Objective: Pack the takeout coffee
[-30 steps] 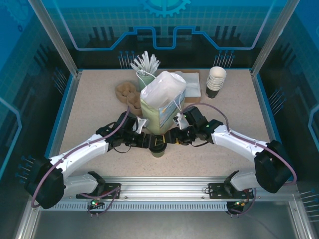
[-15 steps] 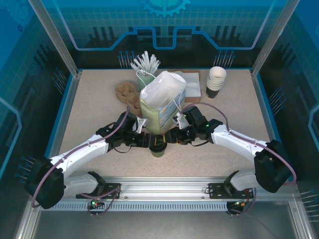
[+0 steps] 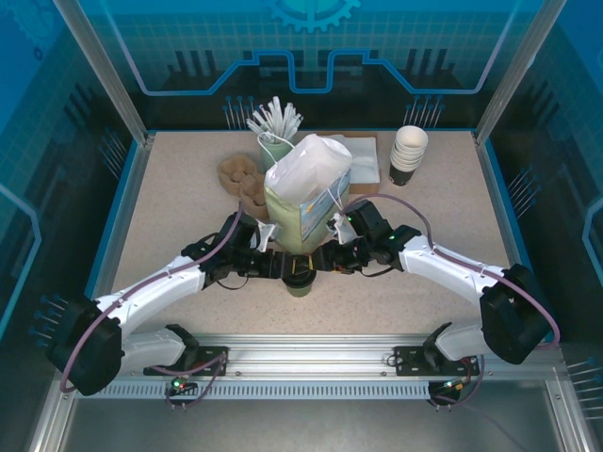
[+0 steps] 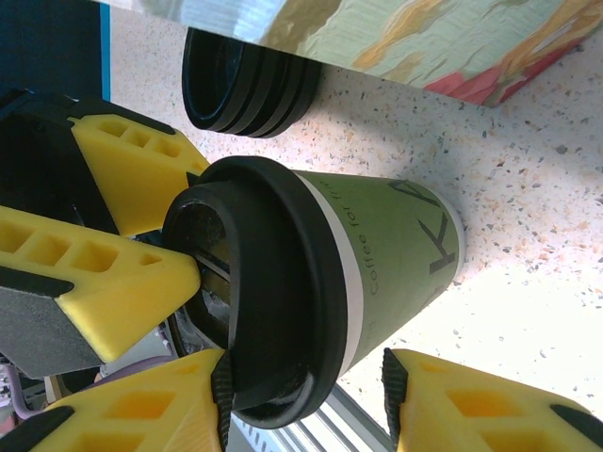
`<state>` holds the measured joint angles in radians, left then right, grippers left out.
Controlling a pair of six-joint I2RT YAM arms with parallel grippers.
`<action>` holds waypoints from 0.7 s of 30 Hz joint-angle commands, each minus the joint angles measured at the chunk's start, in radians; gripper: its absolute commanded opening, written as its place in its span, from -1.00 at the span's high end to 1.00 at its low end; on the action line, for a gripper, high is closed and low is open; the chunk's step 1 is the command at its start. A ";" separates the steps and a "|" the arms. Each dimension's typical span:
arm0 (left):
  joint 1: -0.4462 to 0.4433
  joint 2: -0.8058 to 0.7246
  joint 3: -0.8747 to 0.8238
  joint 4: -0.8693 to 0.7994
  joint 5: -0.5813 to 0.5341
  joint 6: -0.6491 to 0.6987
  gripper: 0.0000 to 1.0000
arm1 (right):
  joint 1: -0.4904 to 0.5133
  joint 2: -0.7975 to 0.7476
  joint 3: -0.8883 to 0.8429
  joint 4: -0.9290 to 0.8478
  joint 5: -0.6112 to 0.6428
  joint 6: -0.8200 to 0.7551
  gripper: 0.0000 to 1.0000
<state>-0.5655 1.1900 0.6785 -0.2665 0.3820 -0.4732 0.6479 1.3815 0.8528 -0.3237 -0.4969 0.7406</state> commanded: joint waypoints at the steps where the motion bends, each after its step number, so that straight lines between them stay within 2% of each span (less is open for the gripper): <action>1: -0.002 0.002 -0.039 -0.015 0.020 -0.021 0.05 | 0.013 0.026 -0.031 -0.060 0.067 -0.001 0.06; 21: -0.002 -0.045 -0.156 0.052 0.020 -0.075 0.09 | 0.012 0.010 -0.083 -0.040 0.077 0.008 0.10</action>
<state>-0.5655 1.1393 0.5823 -0.1387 0.3817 -0.5270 0.6479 1.3727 0.8150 -0.2790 -0.4988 0.7444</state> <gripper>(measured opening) 0.455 0.452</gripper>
